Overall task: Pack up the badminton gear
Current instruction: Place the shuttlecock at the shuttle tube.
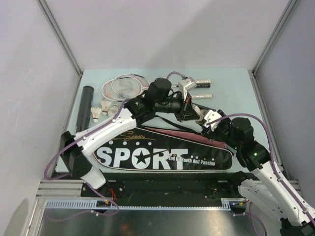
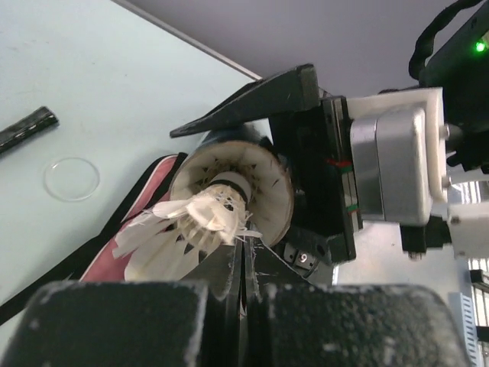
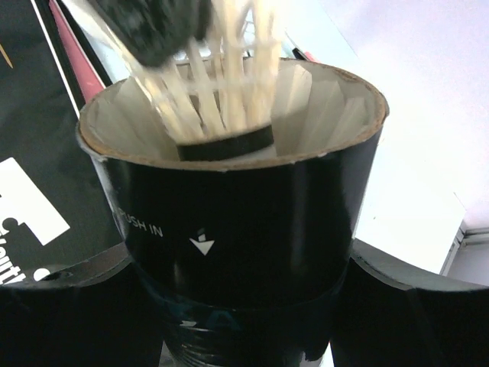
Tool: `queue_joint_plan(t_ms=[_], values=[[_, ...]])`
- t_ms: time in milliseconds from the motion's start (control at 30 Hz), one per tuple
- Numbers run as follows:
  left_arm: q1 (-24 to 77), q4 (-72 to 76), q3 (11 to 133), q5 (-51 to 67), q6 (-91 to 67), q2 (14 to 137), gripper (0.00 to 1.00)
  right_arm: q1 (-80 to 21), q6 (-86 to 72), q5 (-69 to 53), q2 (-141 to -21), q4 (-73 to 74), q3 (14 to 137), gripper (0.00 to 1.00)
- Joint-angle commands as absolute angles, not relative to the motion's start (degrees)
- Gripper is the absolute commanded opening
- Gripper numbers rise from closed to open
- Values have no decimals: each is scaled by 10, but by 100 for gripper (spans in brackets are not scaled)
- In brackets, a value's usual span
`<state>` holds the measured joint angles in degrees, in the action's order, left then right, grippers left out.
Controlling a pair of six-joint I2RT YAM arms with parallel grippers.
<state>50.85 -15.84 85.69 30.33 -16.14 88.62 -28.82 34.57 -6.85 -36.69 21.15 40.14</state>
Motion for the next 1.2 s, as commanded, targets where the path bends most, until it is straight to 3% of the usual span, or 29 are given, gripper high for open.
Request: queue_joint_plan(t_ms=[0, 100, 133, 200, 367, 400, 500, 667, 733, 867, 1000, 1100, 1167], values=[[523, -149, 911, 358, -183, 925, 0, -292, 345, -77, -359, 171, 410, 24], [526, -138, 927, 398, -214, 950, 1, -292, 345, -78, -356, 171, 409, 24], [526, -119, 922, 408, -235, 954, 8, -291, 344, -79, -355, 169, 408, 24], [526, -92, 912, 429, -254, 957, 12, -292, 344, -83, -352, 170, 405, 24], [523, 60, 850, 486, -318, 935, 41, -292, 342, -84, -344, 171, 403, 23], [520, 122, 834, 512, -349, 932, 55, -292, 342, -83, -343, 171, 403, 23], [502, 146, 793, 525, -347, 906, 69, -292, 343, -78, -338, 177, 403, 22], [482, 145, 743, 514, -330, 845, 75, -291, 343, -72, -340, 183, 403, 23], [482, 145, 731, 491, -329, 829, 70, -292, 340, -72, -343, 181, 403, 23], [481, 98, 736, 426, -306, 831, 48, -292, 336, -76, -338, 175, 403, 23], [490, 39, 783, 375, -290, 875, 22, -293, 331, -78, -337, 177, 403, 23], [511, 31, 811, 349, -293, 919, 8, -294, 330, -78, -335, 171, 403, 22], [532, 30, 826, 340, -288, 958, 6, -294, 325, -80, -333, 167, 403, 22]])
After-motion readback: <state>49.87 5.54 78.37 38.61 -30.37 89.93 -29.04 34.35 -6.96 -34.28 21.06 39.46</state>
